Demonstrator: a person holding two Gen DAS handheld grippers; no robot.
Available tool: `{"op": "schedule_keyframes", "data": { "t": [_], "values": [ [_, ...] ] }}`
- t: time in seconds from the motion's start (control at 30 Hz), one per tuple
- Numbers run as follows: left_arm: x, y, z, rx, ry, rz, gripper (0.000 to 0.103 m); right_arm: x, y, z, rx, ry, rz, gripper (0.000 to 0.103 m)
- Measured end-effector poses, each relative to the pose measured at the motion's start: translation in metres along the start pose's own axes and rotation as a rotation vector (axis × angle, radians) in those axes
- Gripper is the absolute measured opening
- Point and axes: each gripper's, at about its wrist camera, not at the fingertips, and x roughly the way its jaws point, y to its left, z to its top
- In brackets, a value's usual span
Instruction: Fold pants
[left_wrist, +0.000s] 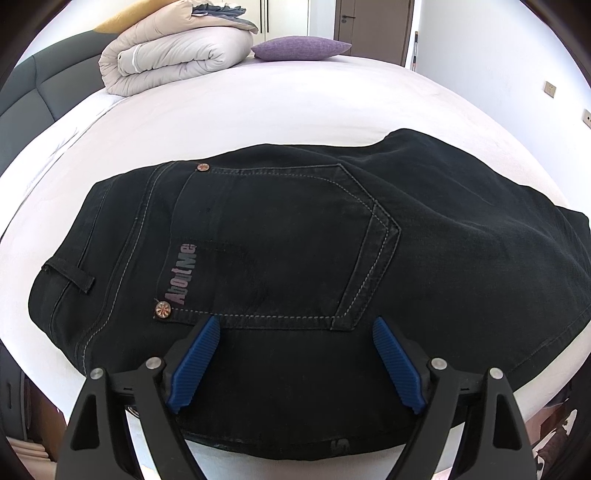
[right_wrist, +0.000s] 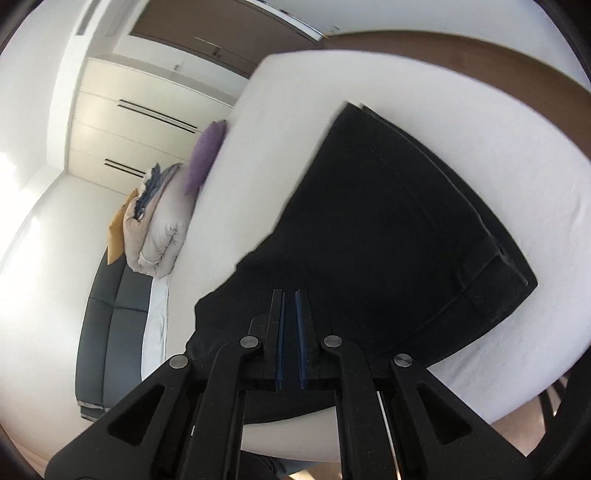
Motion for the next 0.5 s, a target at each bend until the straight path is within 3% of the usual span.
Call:
{"op": "schedule_keyframes", "data": {
  "t": [0.07,0.13,0.2,0.3,0.33,0.37,0.43,0.5],
  "values": [
    [0.0,0.001,0.0,-0.003,0.001,-0.003,0.087,0.0,-0.037,0.001,0.097,-0.009,-0.05,0.0],
    [0.0,0.001,0.0,-0.001,0.002,-0.001,0.087,-0.013,-0.068,0.003,0.172,-0.054,0.028,0.0],
    [0.0,0.002,0.002,0.001,0.002,0.0,0.087,-0.034,-0.076,0.008,0.15,-0.1,-0.003,0.0],
    [0.0,0.002,0.001,0.0,0.001,-0.001,0.087,-0.063,-0.062,0.017,0.036,-0.175,-0.126,0.0],
    [0.0,0.002,0.002,-0.001,0.0,-0.001,0.087,-0.073,-0.054,0.02,0.002,-0.203,-0.23,0.002],
    [0.0,0.003,0.002,0.001,0.0,0.0,0.087,-0.079,-0.046,0.023,-0.029,-0.216,-0.267,0.008],
    [0.0,0.003,0.002,0.001,0.0,0.002,0.087,-0.077,-0.019,0.026,-0.125,-0.194,-0.18,0.008],
    [0.0,0.002,0.002,0.002,0.0,0.004,0.087,-0.056,0.028,0.015,-0.274,-0.106,-0.073,0.008]
  ]
}}
